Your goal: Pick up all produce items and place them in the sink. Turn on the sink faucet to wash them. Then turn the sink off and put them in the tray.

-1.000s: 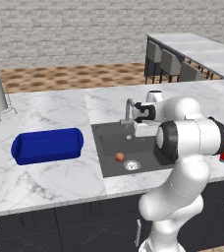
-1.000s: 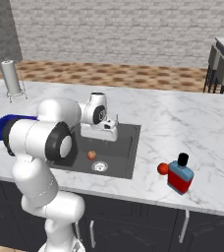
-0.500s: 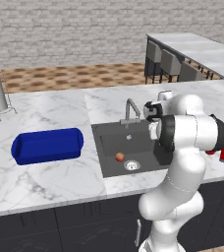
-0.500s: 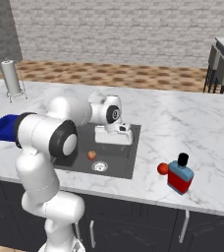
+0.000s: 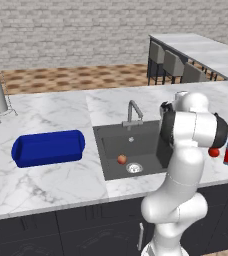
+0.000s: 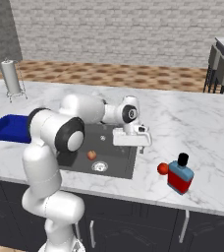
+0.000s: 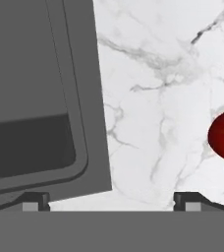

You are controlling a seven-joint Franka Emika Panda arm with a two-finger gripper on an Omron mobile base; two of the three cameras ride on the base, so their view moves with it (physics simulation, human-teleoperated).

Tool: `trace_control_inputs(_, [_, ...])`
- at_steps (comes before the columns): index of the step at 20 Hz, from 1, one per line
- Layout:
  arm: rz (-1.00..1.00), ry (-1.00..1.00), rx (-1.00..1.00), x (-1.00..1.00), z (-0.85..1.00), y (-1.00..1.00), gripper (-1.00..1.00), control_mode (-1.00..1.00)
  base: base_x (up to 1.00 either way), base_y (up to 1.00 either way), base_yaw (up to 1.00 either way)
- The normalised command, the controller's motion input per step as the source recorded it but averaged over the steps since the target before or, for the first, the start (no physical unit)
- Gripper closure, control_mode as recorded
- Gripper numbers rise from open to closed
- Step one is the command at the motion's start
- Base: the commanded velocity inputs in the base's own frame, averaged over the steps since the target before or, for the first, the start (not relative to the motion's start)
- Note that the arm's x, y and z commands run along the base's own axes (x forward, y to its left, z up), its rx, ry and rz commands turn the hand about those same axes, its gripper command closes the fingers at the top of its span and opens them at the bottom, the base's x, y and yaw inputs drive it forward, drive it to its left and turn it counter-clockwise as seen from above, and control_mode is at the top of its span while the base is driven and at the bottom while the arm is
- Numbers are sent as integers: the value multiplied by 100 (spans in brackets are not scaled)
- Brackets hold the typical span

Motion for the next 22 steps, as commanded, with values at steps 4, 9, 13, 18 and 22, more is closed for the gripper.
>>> trace_control_inputs(4, [2, 0, 2, -10, 0, -68, -100, -100, 0, 0, 0])
trace_control_inputs(9, [11, -5, 8, -1, 0, -51, -100, -100, 0, 0, 0])
trace_control_inputs(13, [13, -7, 7, 0, 0, -36, -100, -100, 0, 0, 0])
trace_control_inputs(18, [17, -4, 3, 0, -3, -24, -100, -100, 0, 0, 0])
trace_control_inputs(22, [19, -1, 0, 0, -15, -26, -100, -100, 0, 0, 0])
